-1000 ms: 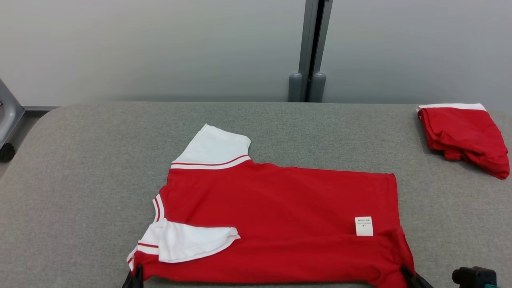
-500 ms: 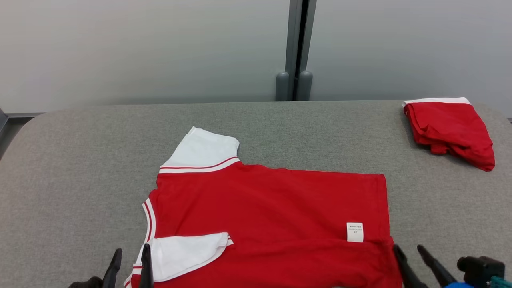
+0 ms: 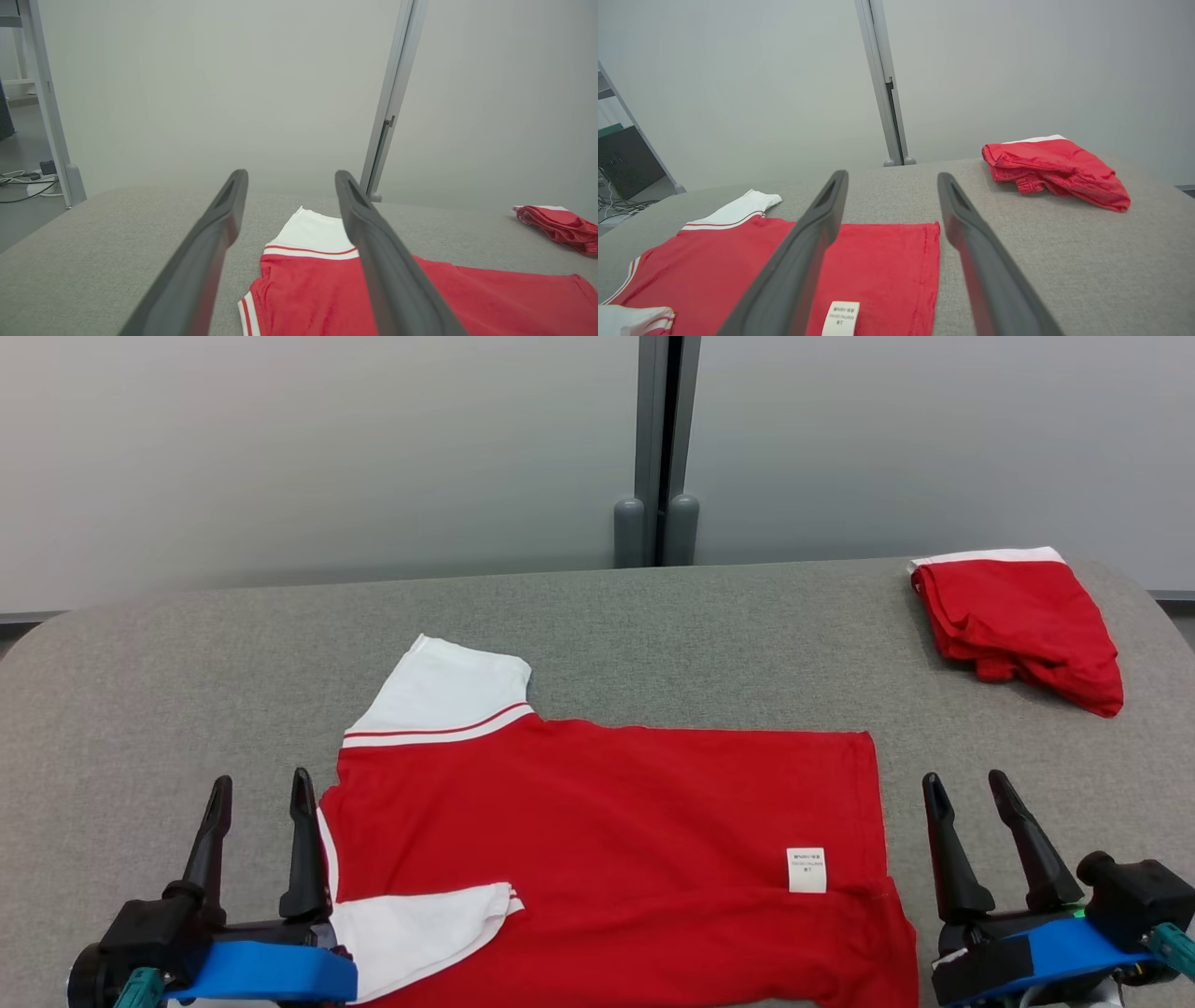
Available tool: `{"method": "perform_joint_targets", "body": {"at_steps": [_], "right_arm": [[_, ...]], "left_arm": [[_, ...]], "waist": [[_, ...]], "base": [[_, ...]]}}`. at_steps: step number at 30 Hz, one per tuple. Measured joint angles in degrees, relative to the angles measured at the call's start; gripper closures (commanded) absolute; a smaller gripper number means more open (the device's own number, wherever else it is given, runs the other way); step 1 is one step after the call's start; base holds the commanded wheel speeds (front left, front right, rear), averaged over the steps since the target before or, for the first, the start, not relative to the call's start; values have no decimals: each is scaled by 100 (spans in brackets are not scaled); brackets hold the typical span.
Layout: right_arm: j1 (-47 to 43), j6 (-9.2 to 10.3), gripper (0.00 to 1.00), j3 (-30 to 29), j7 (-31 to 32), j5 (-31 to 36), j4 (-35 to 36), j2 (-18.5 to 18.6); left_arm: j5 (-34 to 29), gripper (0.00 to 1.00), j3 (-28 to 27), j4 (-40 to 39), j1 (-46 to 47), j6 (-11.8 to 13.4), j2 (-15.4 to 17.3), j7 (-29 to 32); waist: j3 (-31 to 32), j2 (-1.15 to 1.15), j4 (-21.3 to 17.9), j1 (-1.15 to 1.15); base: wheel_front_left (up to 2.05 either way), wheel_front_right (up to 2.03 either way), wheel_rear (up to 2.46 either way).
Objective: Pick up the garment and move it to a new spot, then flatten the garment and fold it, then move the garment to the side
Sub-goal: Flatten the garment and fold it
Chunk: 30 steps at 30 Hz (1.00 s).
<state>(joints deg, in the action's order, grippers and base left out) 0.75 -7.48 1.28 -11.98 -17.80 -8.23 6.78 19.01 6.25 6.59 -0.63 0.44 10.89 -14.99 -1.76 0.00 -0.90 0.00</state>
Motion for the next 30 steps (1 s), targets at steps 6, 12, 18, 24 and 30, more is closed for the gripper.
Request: {"method": "perform_joint_targets", "body": {"at_steps": [6,12,18,24,30], "right_arm": [[228,0,0,-86,-203,249,-272,-171],[271,0,0,-144,-282,369,-586,-294],[231,0,0,-188,-297,426,-645,-344],[137,0,0,-158,-298,458,-591,-368],[135,0,0,-123,-298,476,-582,-379]], "left_arm": [[-409,0,-203,192,108,0,-96,0],[-661,0,-400,503,234,-132,-171,0],[-835,0,-579,614,244,-249,-220,0],[-960,0,-698,706,219,-320,-311,0],[-1054,0,-768,814,226,-396,-372,0]], "waist": [[-39,0,-49,0],[-85,0,-49,0],[-120,0,-28,0],[-142,0,-14,0],[-139,0,12,0]], "base": [[0,0,0],[0,0,0],[0,0,0],[0,0,0],[0,0,0]]}}
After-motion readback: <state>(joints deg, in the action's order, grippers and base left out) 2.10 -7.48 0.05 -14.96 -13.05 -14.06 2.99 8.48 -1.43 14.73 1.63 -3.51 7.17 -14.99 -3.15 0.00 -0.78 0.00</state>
